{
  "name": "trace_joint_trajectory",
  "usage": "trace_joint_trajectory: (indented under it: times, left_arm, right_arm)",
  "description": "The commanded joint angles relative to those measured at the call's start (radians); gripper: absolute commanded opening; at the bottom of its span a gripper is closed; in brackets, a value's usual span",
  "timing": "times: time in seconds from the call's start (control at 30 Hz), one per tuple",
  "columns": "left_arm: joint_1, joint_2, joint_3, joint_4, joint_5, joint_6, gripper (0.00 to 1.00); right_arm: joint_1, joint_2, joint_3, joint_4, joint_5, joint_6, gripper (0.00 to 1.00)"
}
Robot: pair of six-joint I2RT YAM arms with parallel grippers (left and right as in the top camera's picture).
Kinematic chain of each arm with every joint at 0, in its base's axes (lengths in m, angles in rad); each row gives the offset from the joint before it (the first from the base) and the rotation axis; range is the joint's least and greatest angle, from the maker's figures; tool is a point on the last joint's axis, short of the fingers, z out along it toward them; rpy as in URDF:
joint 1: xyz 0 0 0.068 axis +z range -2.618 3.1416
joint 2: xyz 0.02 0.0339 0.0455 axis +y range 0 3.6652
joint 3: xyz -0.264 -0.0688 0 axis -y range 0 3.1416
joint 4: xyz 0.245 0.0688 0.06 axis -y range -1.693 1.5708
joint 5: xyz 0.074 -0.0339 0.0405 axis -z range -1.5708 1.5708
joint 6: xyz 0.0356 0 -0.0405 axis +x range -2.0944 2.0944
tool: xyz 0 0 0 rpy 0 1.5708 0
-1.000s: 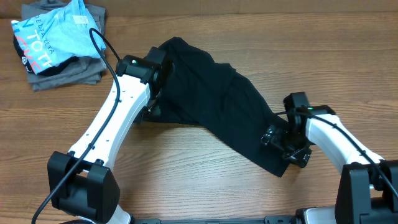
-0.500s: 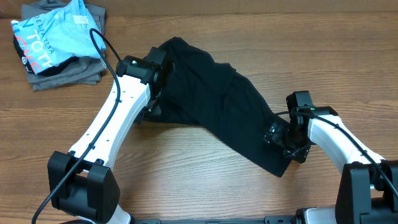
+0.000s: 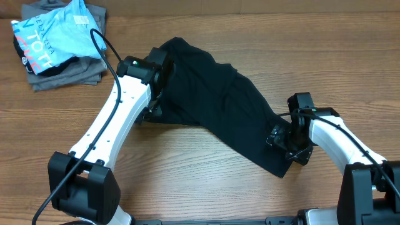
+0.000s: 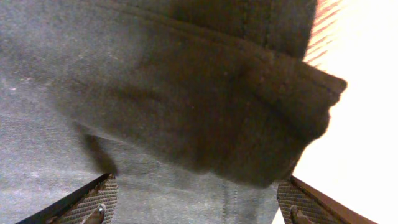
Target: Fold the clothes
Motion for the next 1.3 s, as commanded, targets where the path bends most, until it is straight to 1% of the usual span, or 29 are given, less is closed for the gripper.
trace_joint_trajectory:
  times: [0.0, 0.2, 0.33, 0.4, 0.5, 0.57, 0.6, 0.73, 0.87, 0.93, 1.07, 1.27]
  left_arm:
    - [0.012, -0.023, -0.008, -0.001, -0.024, -0.023, 0.04]
    - [0.012, -0.023, -0.008, 0.001, -0.024, -0.023, 0.04]
    - [0.012, -0.023, -0.008, 0.000, -0.024, -0.023, 0.04]
    - [0.012, -0.023, -0.008, 0.000, -0.024, -0.023, 0.04]
    - [0.012, -0.023, -0.008, 0.000, -0.024, -0.023, 0.04]
    - [0.012, -0.023, -0.008, 0.000, -0.024, -0.023, 0.04]
    - [0.012, -0.023, -0.008, -0.001, -0.024, -0.023, 0.04]
    - [0.012, -0.023, -0.008, -0.005, -0.024, -0.018, 0.05]
    - [0.012, -0.023, -0.008, -0.004, -0.024, -0.015, 0.04]
    - [0.012, -0.023, -0.008, -0.004, -0.024, -0.011, 0.05]
    - [0.012, -0.023, -0.008, -0.004, -0.024, -0.011, 0.05]
    - [0.012, -0.023, -0.008, -0.003, -0.024, -0.011, 0.05]
  right_arm:
    - [-0.004, -0.003, -0.006, -0.001, 0.034, 0.000, 0.87]
    - [-0.003, -0.002, -0.016, 0.000, 0.015, -0.003, 0.86]
    - [-0.003, -0.002, -0.016, 0.000, -0.017, -0.003, 0.77]
    - [-0.003, -0.002, -0.017, 0.000, -0.042, -0.003, 0.75]
    - [-0.003, -0.002, -0.018, 0.000, -0.041, -0.003, 0.64]
    - [-0.003, -0.002, -0.019, -0.004, -0.041, -0.003, 0.62]
    - [-0.003, -0.002, -0.021, -0.005, -0.041, -0.003, 0.63]
    - [-0.003, -0.002, -0.031, 0.007, -0.040, -0.002, 0.72]
    - [-0.017, -0.002, -0.031, 0.014, -0.029, -0.002, 0.75]
    - [-0.017, -0.002, -0.032, 0.013, -0.030, -0.003, 0.79]
    - [-0.017, 0.000, -0.034, 0.016, -0.027, 0.006, 0.84]
    - [-0.017, 0.003, -0.051, 0.035, -0.056, 0.013, 0.83]
